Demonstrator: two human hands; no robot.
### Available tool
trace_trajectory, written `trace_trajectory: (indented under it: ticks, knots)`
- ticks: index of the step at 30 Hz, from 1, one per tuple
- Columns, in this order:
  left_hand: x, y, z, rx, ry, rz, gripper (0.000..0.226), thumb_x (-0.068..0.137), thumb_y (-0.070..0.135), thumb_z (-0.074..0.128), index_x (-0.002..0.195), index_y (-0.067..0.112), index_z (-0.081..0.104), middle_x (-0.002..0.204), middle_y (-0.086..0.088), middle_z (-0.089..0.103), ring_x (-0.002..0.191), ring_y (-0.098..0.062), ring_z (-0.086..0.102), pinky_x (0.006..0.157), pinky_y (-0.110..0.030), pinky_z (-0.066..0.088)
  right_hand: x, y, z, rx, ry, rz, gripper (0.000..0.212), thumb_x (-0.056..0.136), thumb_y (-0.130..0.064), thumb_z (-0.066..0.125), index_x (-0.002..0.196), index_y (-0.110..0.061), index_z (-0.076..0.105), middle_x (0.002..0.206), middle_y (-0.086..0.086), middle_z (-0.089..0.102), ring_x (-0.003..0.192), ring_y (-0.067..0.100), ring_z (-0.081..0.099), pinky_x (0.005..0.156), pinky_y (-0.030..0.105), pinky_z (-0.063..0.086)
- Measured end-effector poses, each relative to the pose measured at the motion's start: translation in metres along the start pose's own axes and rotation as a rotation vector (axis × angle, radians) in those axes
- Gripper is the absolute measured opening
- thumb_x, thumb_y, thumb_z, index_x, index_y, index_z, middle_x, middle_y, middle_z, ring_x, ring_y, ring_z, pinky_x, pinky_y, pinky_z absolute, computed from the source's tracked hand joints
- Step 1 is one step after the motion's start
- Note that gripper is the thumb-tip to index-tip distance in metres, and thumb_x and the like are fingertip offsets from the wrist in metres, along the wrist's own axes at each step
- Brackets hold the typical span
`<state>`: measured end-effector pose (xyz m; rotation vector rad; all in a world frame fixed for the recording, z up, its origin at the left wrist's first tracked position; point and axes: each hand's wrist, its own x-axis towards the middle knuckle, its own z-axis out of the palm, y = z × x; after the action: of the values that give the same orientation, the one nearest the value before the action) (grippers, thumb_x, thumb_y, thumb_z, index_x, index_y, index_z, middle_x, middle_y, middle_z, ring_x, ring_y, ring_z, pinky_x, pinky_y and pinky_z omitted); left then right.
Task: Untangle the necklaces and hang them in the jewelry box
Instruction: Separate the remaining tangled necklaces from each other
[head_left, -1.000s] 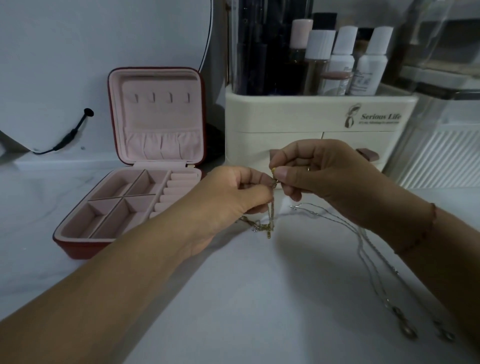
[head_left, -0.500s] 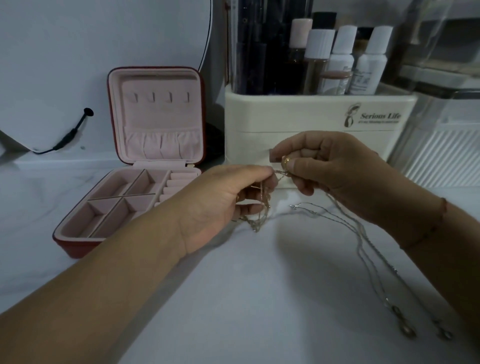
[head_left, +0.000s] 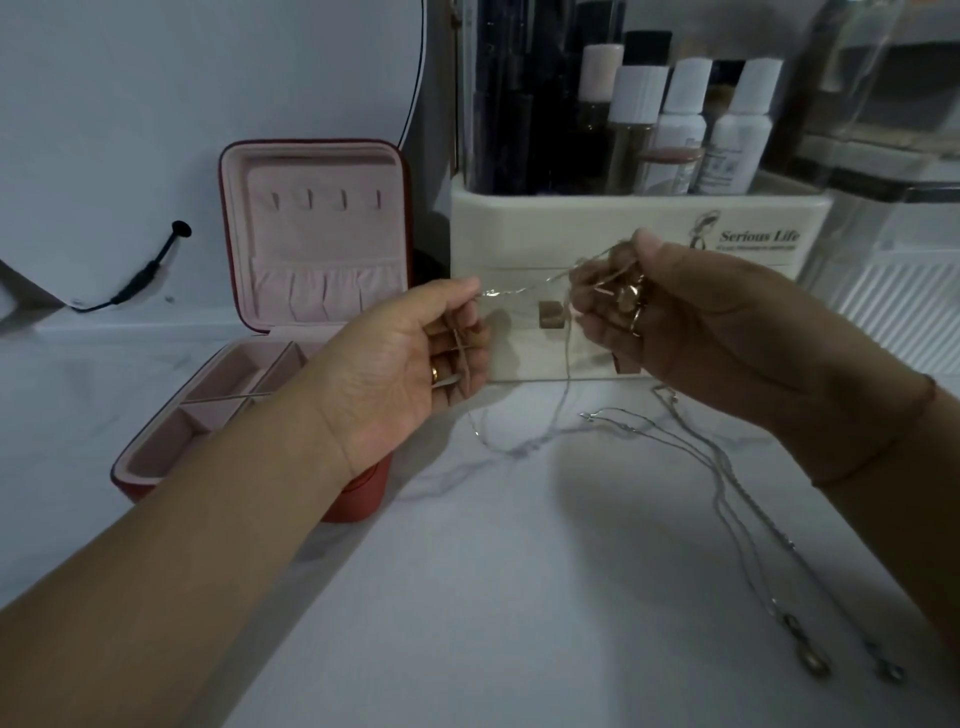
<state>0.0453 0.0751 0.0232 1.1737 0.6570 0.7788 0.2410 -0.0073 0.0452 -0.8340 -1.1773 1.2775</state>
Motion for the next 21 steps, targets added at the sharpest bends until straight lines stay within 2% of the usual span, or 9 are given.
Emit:
trace_trajectory:
  ticks: [2, 3, 5, 8, 10, 12, 14, 17, 21]
  knots:
    - [0.001, -0.001, 0.000, -0.022, 0.008, -0.002, 0.019, 0.068, 0.033, 0.063, 0.056, 0.020, 0.057, 0.064, 0.002, 0.060, 0.061, -0.012, 0.057, 0.070, -0.029, 0.049, 0.001, -0.002, 0.001, 0.128, 0.022, -0.002, 0.024, 0.090, -0.025, 0.045, 0.075, -0.013, 0.059, 0.087, 0.005, 0.068, 0.096, 0.019, 0.068, 0.087, 0.032, 0.054]
    - [0.001, 0.000, -0.001, -0.040, 0.017, -0.004, 0.020, 0.070, 0.033, 0.063, 0.055, 0.020, 0.057, 0.065, 0.001, 0.060, 0.061, -0.012, 0.057, 0.069, -0.029, 0.049, 0.001, -0.003, 0.002, 0.144, 0.038, -0.002, 0.021, 0.090, -0.025, 0.044, 0.076, -0.013, 0.054, 0.081, 0.004, 0.066, 0.091, 0.019, 0.069, 0.085, 0.032, 0.055]
    - [0.002, 0.001, -0.002, -0.089, 0.038, -0.003, 0.023, 0.074, 0.032, 0.062, 0.055, 0.020, 0.056, 0.066, 0.001, 0.059, 0.062, -0.013, 0.057, 0.070, -0.029, 0.050, 0.000, -0.005, 0.003, 0.130, 0.079, 0.017, 0.019, 0.091, -0.025, 0.043, 0.077, -0.014, 0.048, 0.067, 0.000, 0.057, 0.067, 0.013, 0.063, 0.070, 0.029, 0.056]
    - [0.003, 0.007, -0.005, -0.209, 0.091, 0.012, 0.026, 0.081, 0.030, 0.060, 0.058, 0.019, 0.054, 0.064, 0.001, 0.059, 0.061, -0.013, 0.060, 0.074, -0.029, 0.053, 0.000, -0.006, 0.000, -0.044, 0.165, 0.058, 0.022, 0.096, -0.024, 0.041, 0.076, -0.016, 0.047, 0.060, -0.004, 0.049, 0.051, 0.008, 0.045, 0.046, 0.020, 0.045]
    - [0.003, 0.012, -0.007, -0.301, 0.133, 0.032, 0.029, 0.085, 0.029, 0.058, 0.059, 0.019, 0.054, 0.060, 0.002, 0.057, 0.058, -0.012, 0.060, 0.078, -0.030, 0.055, -0.001, -0.006, -0.003, -0.212, 0.218, 0.057, 0.023, 0.098, -0.022, 0.040, 0.077, -0.016, 0.046, 0.059, -0.003, 0.048, 0.050, 0.008, 0.040, 0.043, 0.018, 0.039]
    - [0.002, 0.017, -0.011, -0.372, 0.168, 0.061, 0.032, 0.088, 0.029, 0.055, 0.059, 0.018, 0.052, 0.056, 0.002, 0.053, 0.053, -0.011, 0.056, 0.075, -0.028, 0.056, -0.001, -0.005, -0.005, -0.317, 0.237, 0.036, 0.024, 0.099, -0.022, 0.041, 0.076, -0.016, 0.046, 0.058, -0.003, 0.046, 0.050, 0.009, 0.038, 0.045, 0.020, 0.039]
    - [0.001, 0.021, -0.012, -0.351, 0.201, 0.090, 0.033, 0.090, 0.030, 0.053, 0.059, 0.019, 0.051, 0.053, 0.003, 0.047, 0.047, -0.009, 0.049, 0.064, -0.024, 0.055, 0.000, -0.005, -0.004, -0.345, 0.220, 0.009, 0.025, 0.099, -0.022, 0.041, 0.075, -0.016, 0.046, 0.059, -0.003, 0.047, 0.051, 0.009, 0.040, 0.050, 0.021, 0.041]
    - [0.001, 0.021, -0.011, -0.179, 0.230, 0.136, 0.034, 0.092, 0.030, 0.048, 0.059, 0.020, 0.049, 0.050, 0.005, 0.040, 0.043, -0.009, 0.035, 0.049, -0.021, 0.040, -0.001, -0.004, -0.002, -0.355, 0.193, -0.058, 0.023, 0.094, -0.026, 0.045, 0.076, -0.012, 0.051, 0.067, 0.001, 0.055, 0.061, 0.013, 0.051, 0.060, 0.023, 0.049]
    - [0.000, 0.016, -0.007, 0.054, 0.273, 0.198, 0.034, 0.091, 0.030, 0.052, 0.058, 0.020, 0.052, 0.048, 0.005, 0.041, 0.044, -0.009, 0.031, 0.048, -0.023, 0.030, -0.002, -0.005, 0.000, -0.401, 0.158, -0.136, 0.024, 0.084, -0.030, 0.049, 0.076, -0.009, 0.059, 0.077, 0.006, 0.060, 0.073, 0.015, 0.057, 0.068, 0.022, 0.052]
